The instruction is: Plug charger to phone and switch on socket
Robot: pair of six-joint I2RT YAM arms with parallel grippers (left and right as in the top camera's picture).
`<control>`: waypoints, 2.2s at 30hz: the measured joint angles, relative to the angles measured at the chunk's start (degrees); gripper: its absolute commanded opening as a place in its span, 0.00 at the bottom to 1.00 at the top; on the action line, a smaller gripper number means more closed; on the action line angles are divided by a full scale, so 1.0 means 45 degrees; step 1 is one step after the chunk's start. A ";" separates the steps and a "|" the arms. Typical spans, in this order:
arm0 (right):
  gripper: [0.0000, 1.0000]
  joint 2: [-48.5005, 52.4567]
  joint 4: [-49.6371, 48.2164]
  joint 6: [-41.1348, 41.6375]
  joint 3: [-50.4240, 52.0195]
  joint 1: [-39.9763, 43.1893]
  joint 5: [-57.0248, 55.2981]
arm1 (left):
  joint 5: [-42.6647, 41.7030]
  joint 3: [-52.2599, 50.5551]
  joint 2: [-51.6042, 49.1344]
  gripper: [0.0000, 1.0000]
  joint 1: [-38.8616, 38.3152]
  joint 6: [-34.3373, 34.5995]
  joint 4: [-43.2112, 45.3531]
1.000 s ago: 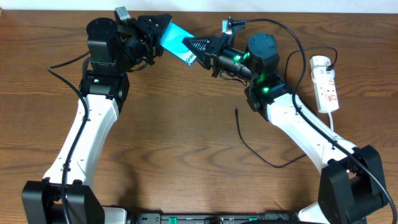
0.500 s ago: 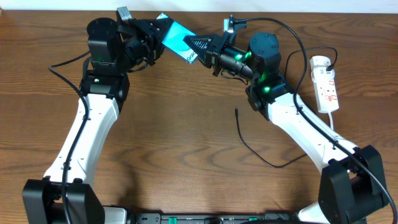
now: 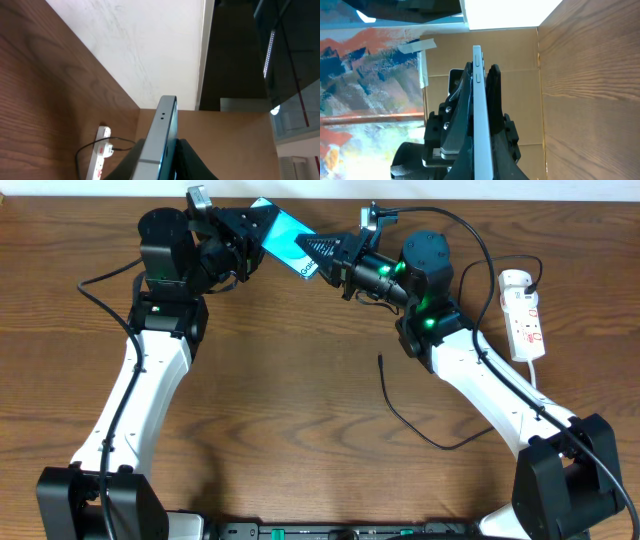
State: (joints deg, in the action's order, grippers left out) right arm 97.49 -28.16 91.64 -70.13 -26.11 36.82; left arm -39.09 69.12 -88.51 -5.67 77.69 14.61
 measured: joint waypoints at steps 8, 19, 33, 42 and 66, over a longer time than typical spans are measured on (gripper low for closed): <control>0.01 0.0000 0.0005 0.0529 -0.0005 0.0000 -0.0024 | -0.0005 0.0000 -0.0005 0.19 0.0000 0.0000 0.0034; 0.01 -0.0005 0.0010 0.1005 -0.0010 0.0010 -0.0063 | -0.0005 0.0000 -0.0005 0.08 0.0000 0.0058 0.0073; 0.01 -0.0005 0.0015 0.1239 -0.0010 0.0015 -0.0073 | -0.0019 0.0000 -0.0005 0.08 0.0010 0.0112 0.0097; 0.01 -0.0005 0.0015 0.1243 -0.0010 0.0015 -0.0073 | -0.0015 0.0000 -0.0005 0.07 0.0010 0.0112 0.0097; 0.01 -0.0005 0.0005 0.1452 -0.0010 0.0010 -0.0092 | -0.0010 0.0000 -0.0005 0.07 0.0010 0.0107 0.0083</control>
State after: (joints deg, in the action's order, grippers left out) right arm 97.47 -28.14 98.17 -70.17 -26.06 36.40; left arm -39.13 69.12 -88.53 -5.63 78.17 14.98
